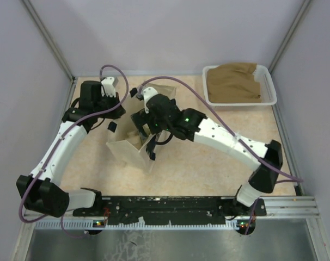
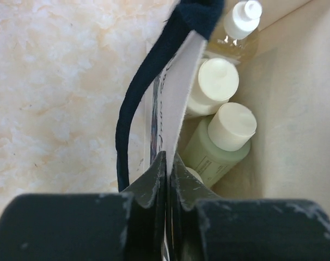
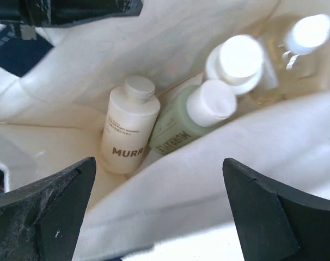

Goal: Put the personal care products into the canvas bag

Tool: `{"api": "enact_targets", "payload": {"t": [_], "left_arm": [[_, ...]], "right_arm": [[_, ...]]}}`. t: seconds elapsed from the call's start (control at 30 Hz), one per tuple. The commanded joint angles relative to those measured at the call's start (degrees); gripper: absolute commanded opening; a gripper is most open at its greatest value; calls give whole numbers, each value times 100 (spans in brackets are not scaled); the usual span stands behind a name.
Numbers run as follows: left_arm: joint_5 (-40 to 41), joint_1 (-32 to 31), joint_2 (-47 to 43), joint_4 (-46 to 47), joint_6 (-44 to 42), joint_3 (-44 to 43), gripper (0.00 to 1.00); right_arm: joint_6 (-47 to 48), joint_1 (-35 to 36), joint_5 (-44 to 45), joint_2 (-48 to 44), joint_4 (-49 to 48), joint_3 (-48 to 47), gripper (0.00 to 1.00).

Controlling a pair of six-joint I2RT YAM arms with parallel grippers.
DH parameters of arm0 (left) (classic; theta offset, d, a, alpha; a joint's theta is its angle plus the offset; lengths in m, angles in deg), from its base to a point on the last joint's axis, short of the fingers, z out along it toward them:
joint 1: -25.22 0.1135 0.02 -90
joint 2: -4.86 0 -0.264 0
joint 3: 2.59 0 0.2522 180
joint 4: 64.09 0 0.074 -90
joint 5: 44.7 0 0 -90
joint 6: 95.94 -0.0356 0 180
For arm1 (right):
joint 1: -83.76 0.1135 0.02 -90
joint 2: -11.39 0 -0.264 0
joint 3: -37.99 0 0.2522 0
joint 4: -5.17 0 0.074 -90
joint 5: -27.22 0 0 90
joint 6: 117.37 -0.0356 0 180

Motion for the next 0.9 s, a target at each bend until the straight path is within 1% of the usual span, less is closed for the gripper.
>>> {"api": "enact_targets", "payload": {"t": [0.0,0.03,0.07,0.1,0.13,0.17,0.2,0.23,0.27,0.4,0.47,0.5,0.53,0.6,0.7,0.77,0.87], "left_arm": [[-139,44,-100,252,-35,-612,11],[-166,43,-78,232,-42,-765,14],[-180,45,-61,198,-45,-939,20],[-201,44,-26,167,-46,-1105,30],[-229,45,7,151,-46,-1268,42],[-257,41,39,134,-37,-1408,73],[-273,40,64,124,-33,-1541,86],[-261,41,88,103,-28,-1644,95],[-212,42,98,90,-33,-1718,99],[351,53,68,64,-72,-1664,99],[584,122,76,125,-72,-1446,99],[678,247,101,161,-54,-1288,99],[660,378,133,209,-18,-1154,99],[416,707,176,333,81,-879,99],[6,1230,127,733,370,-430,99],[-125,1468,136,881,515,-261,99],[80,1531,395,505,590,-400,99]], "right_arm": [[126,-35,941,-1041,-691,302,99],[193,-36,1136,-1208,-724,350,99],[264,-47,1344,-1382,-751,372,99],[298,-82,1543,-1538,-766,384,99],[317,-154,1676,-1676,-768,394,99],[319,-268,1726,-1817,-773,415,99],[307,-421,1731,-1944,-781,453,99],[298,-600,1675,-2059,-781,502,99],[294,-825,1617,-2153,-758,561,99],[151,-1816,1522,-2394,-568,845,99],[-104,-2519,1263,-2585,-614,1210,99],[-316,-3040,982,-2688,-680,1416,99],[-436,-3441,606,-2802,-781,1636,99],[-553,-4005,419,-2914,-860,1951,99],[-541,-4465,515,-2826,-716,2183,99],[-546,-4620,450,-2787,-745,2399,99],[-558,-4659,504,-2857,-889,2768,99]]}}
